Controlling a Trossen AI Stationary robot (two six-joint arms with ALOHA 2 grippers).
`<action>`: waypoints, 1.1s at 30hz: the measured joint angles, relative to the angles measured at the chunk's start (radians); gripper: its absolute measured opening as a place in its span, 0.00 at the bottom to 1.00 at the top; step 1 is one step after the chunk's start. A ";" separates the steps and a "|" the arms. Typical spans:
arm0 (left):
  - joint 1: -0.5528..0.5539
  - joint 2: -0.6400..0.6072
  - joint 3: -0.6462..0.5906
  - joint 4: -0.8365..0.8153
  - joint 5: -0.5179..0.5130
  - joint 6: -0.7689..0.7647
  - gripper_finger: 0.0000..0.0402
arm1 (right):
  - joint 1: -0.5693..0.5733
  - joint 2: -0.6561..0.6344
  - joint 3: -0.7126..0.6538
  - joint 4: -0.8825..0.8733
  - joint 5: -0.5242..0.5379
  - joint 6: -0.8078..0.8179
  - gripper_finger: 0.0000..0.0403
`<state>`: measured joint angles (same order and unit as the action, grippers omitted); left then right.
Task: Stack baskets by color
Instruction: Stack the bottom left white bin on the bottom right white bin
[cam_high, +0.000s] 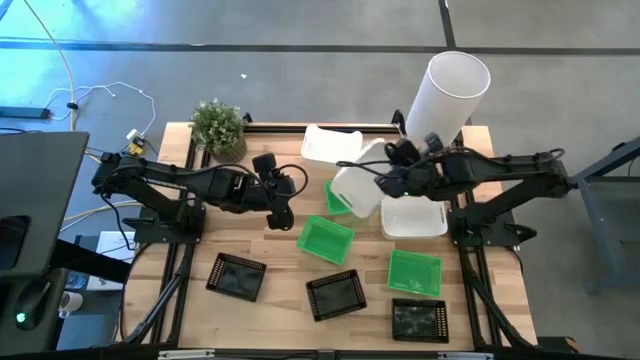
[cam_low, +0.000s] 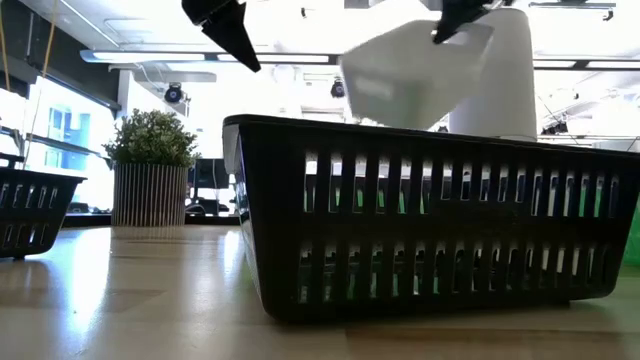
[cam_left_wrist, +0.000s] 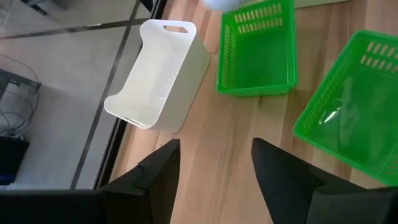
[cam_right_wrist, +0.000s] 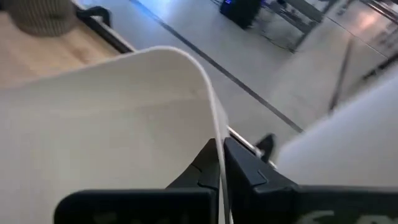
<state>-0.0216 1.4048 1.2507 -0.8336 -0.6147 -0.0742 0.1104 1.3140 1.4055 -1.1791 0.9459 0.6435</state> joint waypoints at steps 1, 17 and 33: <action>0.000 0.000 0.000 0.000 -0.002 0.000 0.46 | 0.010 -0.011 0.000 -0.043 0.011 0.047 0.00; 0.000 0.000 0.000 0.002 -0.018 0.000 0.46 | 0.177 -0.262 -0.284 -0.342 -0.005 0.795 0.00; -0.027 0.000 0.001 0.001 -0.018 0.000 0.46 | 0.350 -0.432 -0.527 -0.321 -0.251 1.261 0.00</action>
<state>-0.0485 1.4052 1.2514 -0.8324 -0.6327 -0.0738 0.4601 0.8822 0.8787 -1.5003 0.6950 1.9045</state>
